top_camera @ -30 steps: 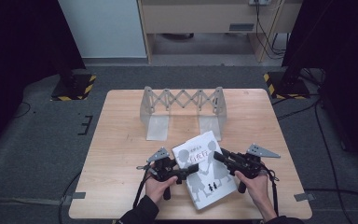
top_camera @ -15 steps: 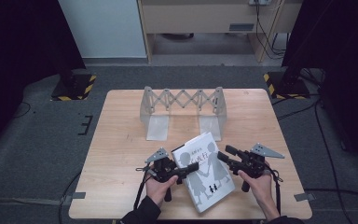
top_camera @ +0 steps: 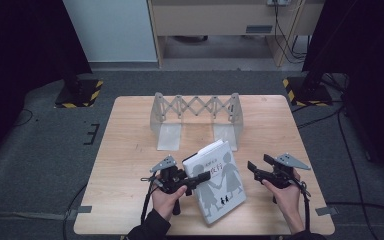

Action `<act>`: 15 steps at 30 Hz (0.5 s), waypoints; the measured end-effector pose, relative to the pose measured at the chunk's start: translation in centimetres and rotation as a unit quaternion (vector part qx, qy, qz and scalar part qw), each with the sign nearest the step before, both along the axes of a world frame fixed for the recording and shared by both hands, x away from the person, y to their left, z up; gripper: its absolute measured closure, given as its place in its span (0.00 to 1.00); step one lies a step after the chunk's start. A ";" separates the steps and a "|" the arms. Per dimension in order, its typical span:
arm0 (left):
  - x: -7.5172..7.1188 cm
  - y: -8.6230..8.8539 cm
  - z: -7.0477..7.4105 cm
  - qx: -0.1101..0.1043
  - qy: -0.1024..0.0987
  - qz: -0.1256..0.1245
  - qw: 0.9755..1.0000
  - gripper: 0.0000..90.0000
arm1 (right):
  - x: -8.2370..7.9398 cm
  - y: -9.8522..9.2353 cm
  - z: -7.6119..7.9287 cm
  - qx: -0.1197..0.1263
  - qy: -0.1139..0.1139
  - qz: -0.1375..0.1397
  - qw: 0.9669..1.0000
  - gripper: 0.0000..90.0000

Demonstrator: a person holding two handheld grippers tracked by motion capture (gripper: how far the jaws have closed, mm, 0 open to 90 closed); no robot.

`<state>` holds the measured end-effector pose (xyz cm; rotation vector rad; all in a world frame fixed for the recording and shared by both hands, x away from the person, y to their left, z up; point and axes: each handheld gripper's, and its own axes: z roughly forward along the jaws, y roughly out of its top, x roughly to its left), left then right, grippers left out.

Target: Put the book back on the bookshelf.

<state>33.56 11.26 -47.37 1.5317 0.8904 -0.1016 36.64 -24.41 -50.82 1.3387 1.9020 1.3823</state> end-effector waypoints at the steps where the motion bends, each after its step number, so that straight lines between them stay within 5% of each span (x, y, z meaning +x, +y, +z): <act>1: 0.0 0.1 0.1 0.002 -0.001 0.000 1.000 0.58 | 0.1 -0.1 -0.1 -0.009 0.006 -0.004 1.000 0.24; 6: -0.1 0.6 1.1 0.000 -0.009 0.006 1.000 0.58 | 0.5 -0.6 -0.7 -0.043 0.028 -0.010 0.999 0.23; 15: -0.3 1.8 2.9 0.028 -0.018 0.018 0.999 0.58 | 0.9 -1.1 -1.6 -0.096 0.058 -0.024 0.993 0.22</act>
